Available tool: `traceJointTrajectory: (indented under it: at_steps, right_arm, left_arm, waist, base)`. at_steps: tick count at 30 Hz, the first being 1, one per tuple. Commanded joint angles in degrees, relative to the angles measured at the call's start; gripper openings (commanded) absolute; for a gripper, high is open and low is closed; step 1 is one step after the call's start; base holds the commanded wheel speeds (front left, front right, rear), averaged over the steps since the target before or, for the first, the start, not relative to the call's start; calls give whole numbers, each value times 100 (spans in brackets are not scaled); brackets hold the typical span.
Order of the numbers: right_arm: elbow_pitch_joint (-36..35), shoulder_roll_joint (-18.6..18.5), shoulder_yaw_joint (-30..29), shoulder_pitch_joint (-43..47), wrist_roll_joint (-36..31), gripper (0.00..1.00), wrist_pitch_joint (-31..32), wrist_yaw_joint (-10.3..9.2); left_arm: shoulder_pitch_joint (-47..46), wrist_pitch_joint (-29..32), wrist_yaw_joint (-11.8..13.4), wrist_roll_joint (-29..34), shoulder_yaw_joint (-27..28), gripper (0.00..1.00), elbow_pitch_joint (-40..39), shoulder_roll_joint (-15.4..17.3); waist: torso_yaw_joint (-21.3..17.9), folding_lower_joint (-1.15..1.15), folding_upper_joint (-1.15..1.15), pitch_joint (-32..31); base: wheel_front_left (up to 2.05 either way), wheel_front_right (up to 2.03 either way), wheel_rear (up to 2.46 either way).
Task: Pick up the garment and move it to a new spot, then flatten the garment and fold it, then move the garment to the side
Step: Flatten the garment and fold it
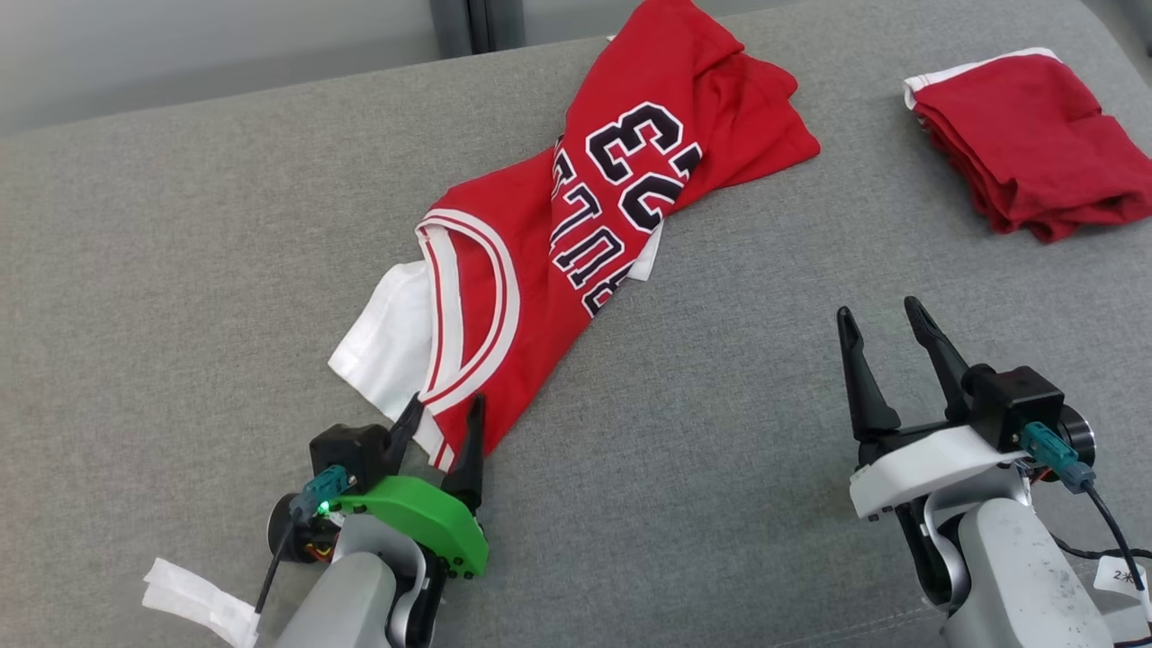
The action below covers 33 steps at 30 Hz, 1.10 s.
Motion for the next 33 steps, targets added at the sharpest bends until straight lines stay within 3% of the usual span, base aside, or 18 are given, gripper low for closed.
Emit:
traceJointTrajectory:
  at_steps: [1, 8, 9, 11, 13, 14, 18, 22, 27, 33]
  right_arm:
    - [-22, -19, -17, -52, 28, 100, -26, -10]
    - [10, -19, 13, -9, 80, 100, -26, -10]
    - [22, -19, 29, 0, 86, 100, -26, -10]
    - [49, -19, 67, 22, 126, 100, -26, -10]
    - [79, -19, 102, 45, 137, 100, -26, -10]
    - [90, -19, 116, 58, 152, 100, -26, -10]
    - [124, -19, 121, 109, 166, 100, -26, -10]
    - [122, -19, 31, 182, 151, 100, -25, -10]
    - [112, -18, -153, 336, 125, 100, -26, -10]
    - [121, -19, -256, 529, 236, 100, -25, -10]
  left_arm:
    - [-78, 1, -9, 5, -23, 100, -29, 25]
    - [16, 1, -40, 140, -167, 100, -443, 26]
    - [37, 1, -43, 145, -180, 89, -476, 26]
    - [89, 1, -49, 147, -249, 40, -450, 27]
    - [106, 1, -52, 138, -322, 5, -306, 27]
    - [91, 1, -52, 135, -348, 0, -205, 27]
    - [-54, 1, -39, 224, -396, 0, 139, 26]
    - [-85, 0, -37, 395, -191, 0, -128, 27]
    - [142, 1, -49, 881, 74, 0, -1010, 116]
    - [438, 0, -73, 1508, 14, 0, -2486, 328]
  waist:
    - [-64, 0, 0, 64]
    - [-61, 0, 0, -11]
    - [-63, 0, 0, -27]
    - [-75, 0, 0, -73]
    - [-94, 0, 0, -125]
    - [-104, 0, 0, -154]
    - [-135, 0, 0, -264]
    - [-108, 0, 0, -413]
    - [26, 0, 0, -671]
    - [181, 0, 0, -1013]
  base:
    - [0, 0, 0]
    - [0, 0, 0]
    - [0, 0, 0]
    - [0, 0, 0]
    - [0, 0, 0]
    - [0, 0, 0]
    - [0, 0, 0]
    - [0, 0, 0]
    - [0, 0, 0]
    - [0, 0, 0]
